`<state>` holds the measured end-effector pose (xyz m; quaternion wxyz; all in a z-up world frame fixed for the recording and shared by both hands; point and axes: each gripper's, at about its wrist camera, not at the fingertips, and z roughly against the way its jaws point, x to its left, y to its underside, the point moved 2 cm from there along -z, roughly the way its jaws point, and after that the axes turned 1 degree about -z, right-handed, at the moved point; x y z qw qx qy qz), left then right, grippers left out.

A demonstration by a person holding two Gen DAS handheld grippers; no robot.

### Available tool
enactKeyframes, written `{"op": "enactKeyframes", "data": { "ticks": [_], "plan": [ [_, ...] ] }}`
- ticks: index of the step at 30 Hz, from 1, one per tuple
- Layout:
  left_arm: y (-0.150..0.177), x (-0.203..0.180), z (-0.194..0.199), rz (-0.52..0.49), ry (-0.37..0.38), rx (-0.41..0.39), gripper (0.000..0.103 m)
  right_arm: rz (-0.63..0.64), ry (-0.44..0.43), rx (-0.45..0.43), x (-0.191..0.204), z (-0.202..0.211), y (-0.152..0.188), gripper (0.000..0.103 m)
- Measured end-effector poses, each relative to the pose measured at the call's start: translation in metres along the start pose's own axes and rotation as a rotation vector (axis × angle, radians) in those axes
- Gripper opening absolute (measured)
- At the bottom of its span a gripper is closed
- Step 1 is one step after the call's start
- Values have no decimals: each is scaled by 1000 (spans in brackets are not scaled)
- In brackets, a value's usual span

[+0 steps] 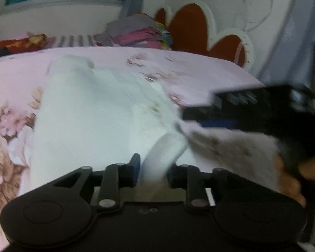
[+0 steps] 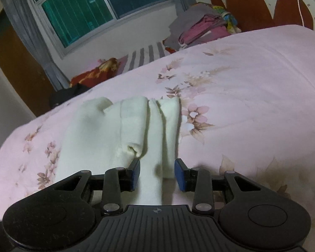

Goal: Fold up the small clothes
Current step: 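Open the left gripper to release the folded side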

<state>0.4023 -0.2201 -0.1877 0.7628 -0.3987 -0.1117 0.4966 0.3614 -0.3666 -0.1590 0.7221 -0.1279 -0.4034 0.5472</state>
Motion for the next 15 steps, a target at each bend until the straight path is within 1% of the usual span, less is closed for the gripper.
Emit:
{"op": "enactKeyframes", "data": {
  "ticks": [1,4,5,7,8,9,10,11,15],
  "plan": [
    [2,-2,4,-12,10,9,35,-1,-19,4,1,1,0,36],
    [4,4,24,-19,37,17,41,9,-77,23,10,-5,-4,36],
    [5,5,33,-15,42,13,43,11,-88,35,14,-8,-4,36],
    [3,13,52,-5,39,-8,52,7,-108,57,19,-17,-5,36],
    [1,17,61,-2,28,-21,53,4,-113,68,21,-22,-5,38],
    [-1,23,70,1,10,-39,54,-1,-118,80,21,-29,-5,44],
    [-4,28,77,6,-7,-54,54,-8,-120,89,21,-35,-6,67],
    [-7,36,84,22,-31,-69,55,-13,-121,88,21,-39,-7,78],
    [-23,71,92,116,-100,-103,56,-13,-139,84,21,-54,-9,77]
  ]
}}
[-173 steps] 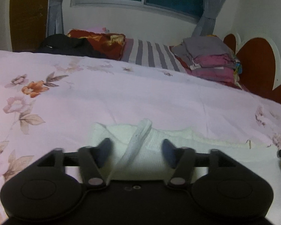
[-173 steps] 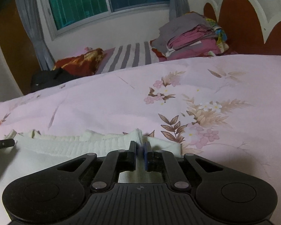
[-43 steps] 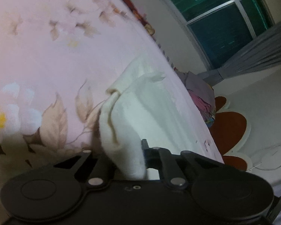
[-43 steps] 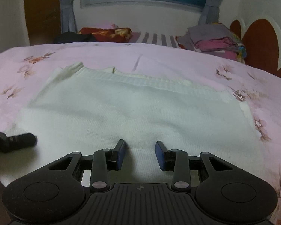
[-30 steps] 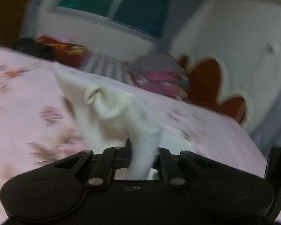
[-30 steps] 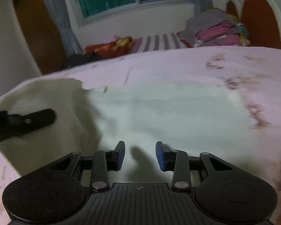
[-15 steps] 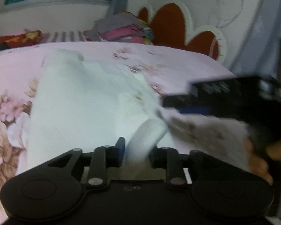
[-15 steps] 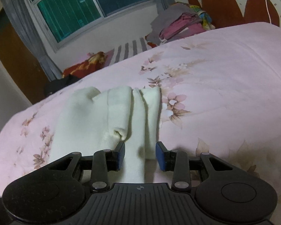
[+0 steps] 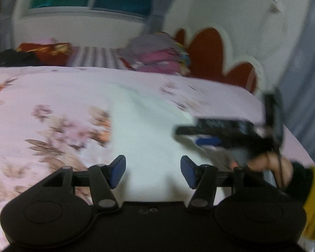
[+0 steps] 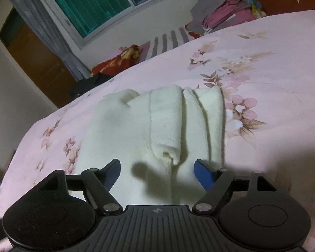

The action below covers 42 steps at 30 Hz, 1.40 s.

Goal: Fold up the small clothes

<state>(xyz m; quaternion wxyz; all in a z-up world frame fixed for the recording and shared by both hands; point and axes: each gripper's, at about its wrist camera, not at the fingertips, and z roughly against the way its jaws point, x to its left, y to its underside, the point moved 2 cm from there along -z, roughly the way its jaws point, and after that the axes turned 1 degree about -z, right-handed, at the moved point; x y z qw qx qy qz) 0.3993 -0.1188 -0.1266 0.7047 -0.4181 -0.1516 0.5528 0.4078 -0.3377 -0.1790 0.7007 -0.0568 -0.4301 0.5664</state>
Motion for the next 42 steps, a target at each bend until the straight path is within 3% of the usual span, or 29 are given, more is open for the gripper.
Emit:
{"op": "enactKeyframes", "data": {
  "ticks": [1,2,3,7,14,15,17,21,30,36,42],
  "plan": [
    [-6,6,-3,18,-17,-8,56,-2,-6,-4,-1,-2,-1,70],
    [-14,14,-6,41,-31,-19,56,-3,-9,-2,0,-3,-2,54],
    [-17,18,-7,59,-45,-27,56,-5,-11,5,1,-6,-3,48],
    [-30,28,-19,80,-59,-44,56,-18,-2,27,-2,-14,-4,47],
    [-38,43,-65,147,-56,11,56,-62,-48,80,-3,-30,-5,45],
    [-39,43,-70,144,-58,14,56,-71,-51,81,-4,-31,-4,42],
    [-39,44,-78,141,-58,25,56,-107,-66,84,-9,-31,-4,17],
    [-40,39,-86,128,-47,35,56,-119,-87,59,-10,-23,-4,12],
    [-35,17,-95,92,10,54,59,75,64,-64,5,28,0,11],
    [-25,12,-108,72,-4,100,62,16,108,-12,-20,14,11,11],
    [-19,19,-111,96,6,119,67,-46,82,14,-21,27,16,12]
  ]
}}
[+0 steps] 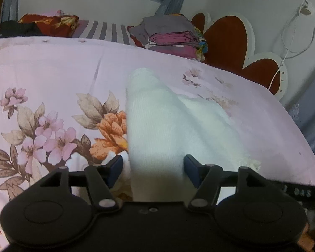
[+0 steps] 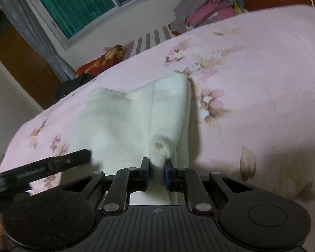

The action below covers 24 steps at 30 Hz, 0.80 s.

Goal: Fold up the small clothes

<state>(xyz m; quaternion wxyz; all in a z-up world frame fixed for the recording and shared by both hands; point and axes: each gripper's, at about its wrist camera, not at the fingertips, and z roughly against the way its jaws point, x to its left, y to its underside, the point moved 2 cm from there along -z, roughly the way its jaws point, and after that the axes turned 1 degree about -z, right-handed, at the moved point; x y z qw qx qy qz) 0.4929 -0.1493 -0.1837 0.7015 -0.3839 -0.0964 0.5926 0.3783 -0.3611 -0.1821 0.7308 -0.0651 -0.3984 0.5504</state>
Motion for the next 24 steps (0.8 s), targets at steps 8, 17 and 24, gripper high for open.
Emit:
{"op": "enactKeyframes", "data": {
  "ticks": [8,17,24],
  "plan": [
    [11,0,8,-3,6,20,68,-23,22,18,4,22,19,13],
    [45,6,26,-73,1,72,68,-31,53,101,-2,33,60,12],
    [47,5,41,-106,-4,88,65,-21,94,44,9,50,58,13]
  ]
}}
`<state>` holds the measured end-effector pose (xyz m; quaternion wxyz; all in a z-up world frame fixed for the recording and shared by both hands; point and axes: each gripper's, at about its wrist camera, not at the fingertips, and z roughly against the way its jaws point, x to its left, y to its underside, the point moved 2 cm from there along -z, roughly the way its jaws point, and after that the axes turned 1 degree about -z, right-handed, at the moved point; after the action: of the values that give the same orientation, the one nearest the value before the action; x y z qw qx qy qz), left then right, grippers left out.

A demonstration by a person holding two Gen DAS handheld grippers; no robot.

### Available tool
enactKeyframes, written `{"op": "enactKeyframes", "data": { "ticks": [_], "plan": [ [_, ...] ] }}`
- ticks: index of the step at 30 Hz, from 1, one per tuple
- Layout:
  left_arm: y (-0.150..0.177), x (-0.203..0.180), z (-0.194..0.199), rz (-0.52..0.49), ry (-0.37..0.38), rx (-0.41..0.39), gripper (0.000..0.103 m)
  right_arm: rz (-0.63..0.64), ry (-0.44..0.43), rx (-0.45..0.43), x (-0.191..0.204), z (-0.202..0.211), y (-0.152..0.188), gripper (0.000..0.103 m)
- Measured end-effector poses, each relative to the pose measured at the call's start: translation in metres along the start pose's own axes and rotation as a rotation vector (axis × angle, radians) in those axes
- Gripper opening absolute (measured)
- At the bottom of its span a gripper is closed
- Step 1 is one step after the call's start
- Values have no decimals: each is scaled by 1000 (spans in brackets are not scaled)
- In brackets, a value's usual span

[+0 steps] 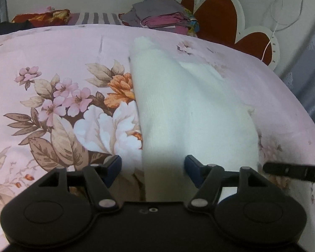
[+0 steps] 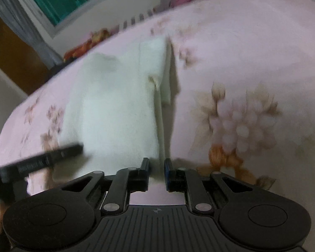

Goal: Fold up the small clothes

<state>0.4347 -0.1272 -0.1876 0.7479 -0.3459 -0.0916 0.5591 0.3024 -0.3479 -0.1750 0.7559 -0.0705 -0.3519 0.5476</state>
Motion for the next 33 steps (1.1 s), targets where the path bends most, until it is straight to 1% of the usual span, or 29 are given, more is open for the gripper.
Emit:
{"op": "enactKeyframes", "data": {
  "ticks": [2,4,9,12,16,17,18,19,20,21,24,25,26,27,28,33],
  "plan": [
    [-6,-2,6,-6,-12,-9,65,19,12,-63,11,9,-3,13],
    [-11,-3,11,-4,-16,-21,66,55,39,-95,24,12,-6,13],
    [-22,-1,22,-6,-8,-40,66,144,83,-108,50,10,-8,13],
    [-29,3,25,3,0,-45,66,158,96,-137,57,14,-14,13],
    [-47,3,29,12,13,-74,67,167,119,-172,62,19,-33,14],
    [-52,1,28,11,16,-82,67,171,124,-180,63,20,-38,24],
    [-58,-1,27,9,21,-93,68,174,129,-191,63,20,-45,39],
    [-63,-2,25,9,23,-101,70,176,136,-212,63,20,-51,71],
    [-68,-4,22,10,23,-106,70,185,139,-241,64,20,-56,76],
    [-74,-6,17,14,22,-107,70,209,129,-264,65,19,-61,76],
    [-87,-11,2,15,7,-117,70,243,137,-273,65,3,-77,73],
    [-92,-12,-3,12,-8,-122,69,241,137,-273,64,-4,-81,61],
    [-96,-13,-8,15,-17,-122,69,236,136,-261,62,-14,-85,45],
    [-101,-14,-15,21,-21,-119,69,230,136,-251,61,-22,-89,39],
    [-106,-15,-23,27,-25,-113,69,226,133,-244,60,-31,-94,36],
    [-125,-12,-54,20,-71,-114,68,234,131,-225,56,-66,-115,36]
  ]
}}
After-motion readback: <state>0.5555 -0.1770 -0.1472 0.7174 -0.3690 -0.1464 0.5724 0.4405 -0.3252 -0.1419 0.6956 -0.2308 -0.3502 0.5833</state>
